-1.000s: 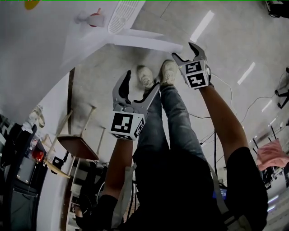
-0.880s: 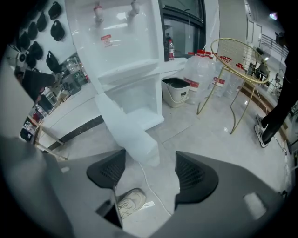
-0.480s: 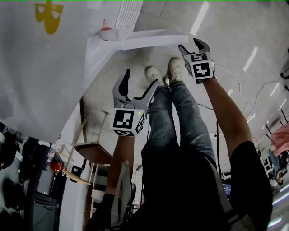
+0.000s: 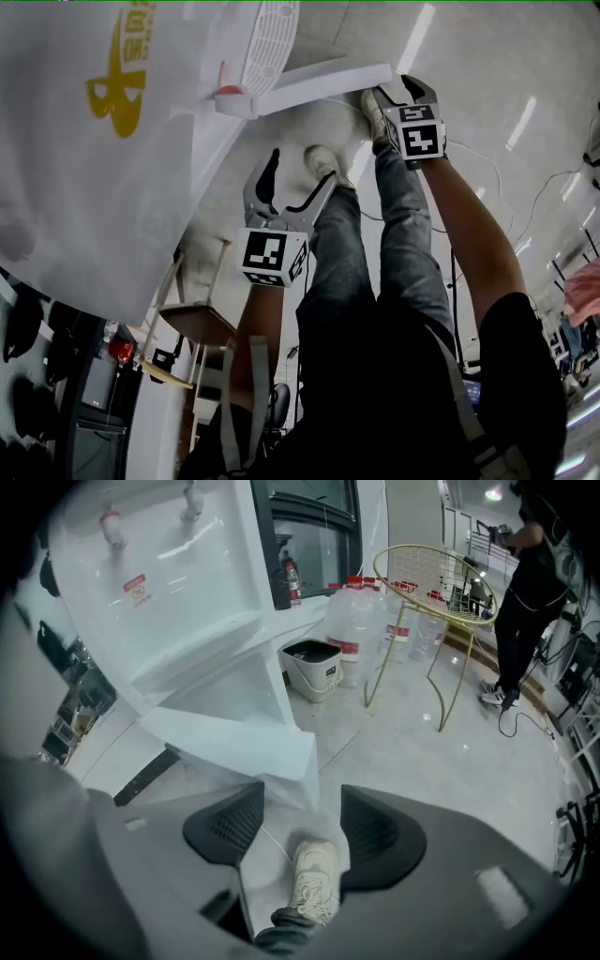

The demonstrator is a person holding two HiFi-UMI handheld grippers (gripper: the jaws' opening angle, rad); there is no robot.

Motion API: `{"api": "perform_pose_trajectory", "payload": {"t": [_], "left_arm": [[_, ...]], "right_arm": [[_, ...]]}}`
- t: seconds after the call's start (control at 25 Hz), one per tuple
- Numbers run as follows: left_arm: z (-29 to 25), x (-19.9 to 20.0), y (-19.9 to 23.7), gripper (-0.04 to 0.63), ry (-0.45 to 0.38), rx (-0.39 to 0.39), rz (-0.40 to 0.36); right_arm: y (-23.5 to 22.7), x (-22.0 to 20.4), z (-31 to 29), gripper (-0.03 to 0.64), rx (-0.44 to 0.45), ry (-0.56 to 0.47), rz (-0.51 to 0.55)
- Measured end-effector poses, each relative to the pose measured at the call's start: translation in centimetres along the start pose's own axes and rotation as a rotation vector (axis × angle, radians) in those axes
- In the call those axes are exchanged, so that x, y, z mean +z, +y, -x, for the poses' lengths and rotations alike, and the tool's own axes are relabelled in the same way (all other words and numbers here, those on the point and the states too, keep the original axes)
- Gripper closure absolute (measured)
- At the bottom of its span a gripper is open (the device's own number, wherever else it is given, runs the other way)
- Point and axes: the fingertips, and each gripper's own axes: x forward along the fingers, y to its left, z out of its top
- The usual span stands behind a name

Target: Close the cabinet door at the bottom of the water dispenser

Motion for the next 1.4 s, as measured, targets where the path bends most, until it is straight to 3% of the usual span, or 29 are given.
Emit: {"api": "perform_pose_trajectory", "payload": {"t": [0.36, 0.68, 1.4], "left_arm": [[-2.3, 1.2, -0.5, 0.181, -0.047, 0.082, 0.064], [-3.2, 1.1, -1.0, 0.181, -0.051, 0.135, 0.107], [-6.4, 3.0, 0.2, 0.181, -0.031, 0.183, 0.139]], "right_arm": [[-0.4, 2.8, -1.1, 0.362, 0.103, -0.028, 0.123], [-1.4, 4.3, -1.7, 0.362, 0.148, -0.041, 0.157], [-1.8, 8.3, -4.5, 0.362, 0.225, -0.061, 0.120]]}}
